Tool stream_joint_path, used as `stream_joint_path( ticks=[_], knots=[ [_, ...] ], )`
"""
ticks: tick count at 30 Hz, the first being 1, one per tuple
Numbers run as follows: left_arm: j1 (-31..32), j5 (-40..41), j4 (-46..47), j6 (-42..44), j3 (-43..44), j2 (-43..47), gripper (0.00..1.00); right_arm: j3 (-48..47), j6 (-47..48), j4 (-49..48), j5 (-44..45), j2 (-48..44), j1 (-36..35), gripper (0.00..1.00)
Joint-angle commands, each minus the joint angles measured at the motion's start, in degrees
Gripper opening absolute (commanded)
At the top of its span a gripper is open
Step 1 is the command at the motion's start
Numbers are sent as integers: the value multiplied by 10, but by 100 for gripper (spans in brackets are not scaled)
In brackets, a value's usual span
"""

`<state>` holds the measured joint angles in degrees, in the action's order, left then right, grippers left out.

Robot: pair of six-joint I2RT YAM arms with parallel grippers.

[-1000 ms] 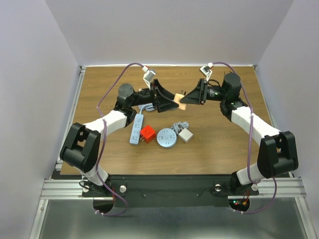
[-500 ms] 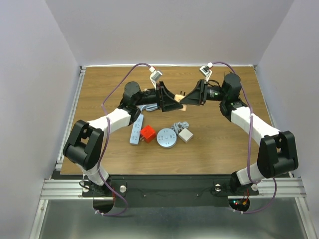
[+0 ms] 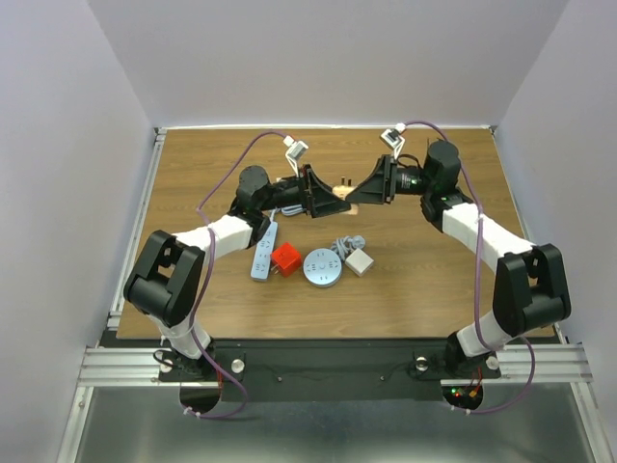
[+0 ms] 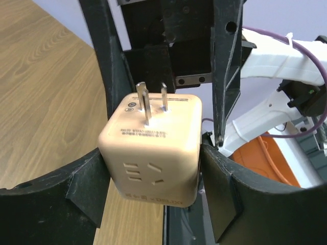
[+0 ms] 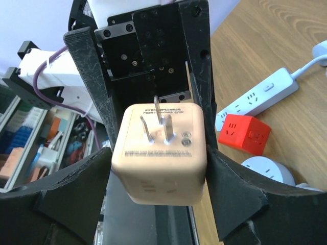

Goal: Insert the plug

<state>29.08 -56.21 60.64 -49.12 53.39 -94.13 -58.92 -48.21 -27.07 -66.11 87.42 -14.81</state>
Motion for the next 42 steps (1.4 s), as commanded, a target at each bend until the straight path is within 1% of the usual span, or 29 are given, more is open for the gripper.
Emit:
stream_joint_path(
  ticks=[1, 4, 7, 8, 10, 15, 18, 19, 20, 21, 22, 24, 25, 27, 28, 30, 31, 34, 35, 36, 42],
  knots=[
    [-6, -45, 42, -43, -16, 16, 0, -28, 45, -30, 77, -8, 52, 79],
    [-7, -45, 47, -43, -17, 15, 0, -27, 51, -24, 82, -14, 65, 81],
    [-8, -44, 55, -48, -13, 12, 0, -37, 96, 25, 112, -22, 66, 82],
    [-10, -42, 59, -55, -10, 11, 0, -39, 127, 63, 120, -29, 66, 82],
    [-11, -35, 63, -66, -7, 8, 0, -37, 150, 87, 142, -39, 66, 82],
    [-10, 1, 87, -120, 11, -16, 0, 26, 199, 98, 191, -99, 64, 82],
    [-11, 58, 32, -125, 20, -25, 0, 65, 226, 98, 229, -152, 54, 82],
    [-11, 78, -17, -123, 22, -28, 0, 74, 234, 98, 243, -164, 48, 82],
    [-12, 121, -26, -133, 18, -31, 0, 84, 249, 98, 265, -189, 36, 82],
    [-12, 136, -27, -143, 16, -38, 0, 94, 255, 98, 279, -199, 27, 82],
    [-12, 150, -26, -156, 14, -40, 0, 106, 262, 98, 299, -207, 14, 81],
    [-10, 183, -25, -181, 13, -47, 0, 108, 297, 119, 367, -212, -42, 82],
    [-9, 205, -25, -186, 12, -46, 0, 109, 307, 129, 428, -211, -88, 81],
    [-7, 231, -49, -186, 11, -34, 0, 112, 326, 129, 483, -207, -128, 81],
    [-7, 242, -58, -184, 11, -28, 0, 115, 326, 128, 538, -205, -144, 81],
    [-7, 276, -84, -180, 10, -12, 0, 115, 324, 127, 592, -196, -177, 81],
    [-7, 290, -91, -180, 11, -8, 0, 117, 323, 122, 634, -191, -195, 81],
    [-5, 300, -109, -192, 14, 0, 0, 115, 322, 113, 692, -171, -220, 81],
    [-5, 304, -110, -198, 12, 1, 0, 115, 321, 106, 730, -166, -232, 80],
    [-5, 306, -109, -203, 8, 4, 0, 111, 319, 104, 748, -158, -238, 80],
    [1, 311, -110, -214, -2, 23, 0, 91, 319, 98, 837, -105, -244, 79]
  ],
)
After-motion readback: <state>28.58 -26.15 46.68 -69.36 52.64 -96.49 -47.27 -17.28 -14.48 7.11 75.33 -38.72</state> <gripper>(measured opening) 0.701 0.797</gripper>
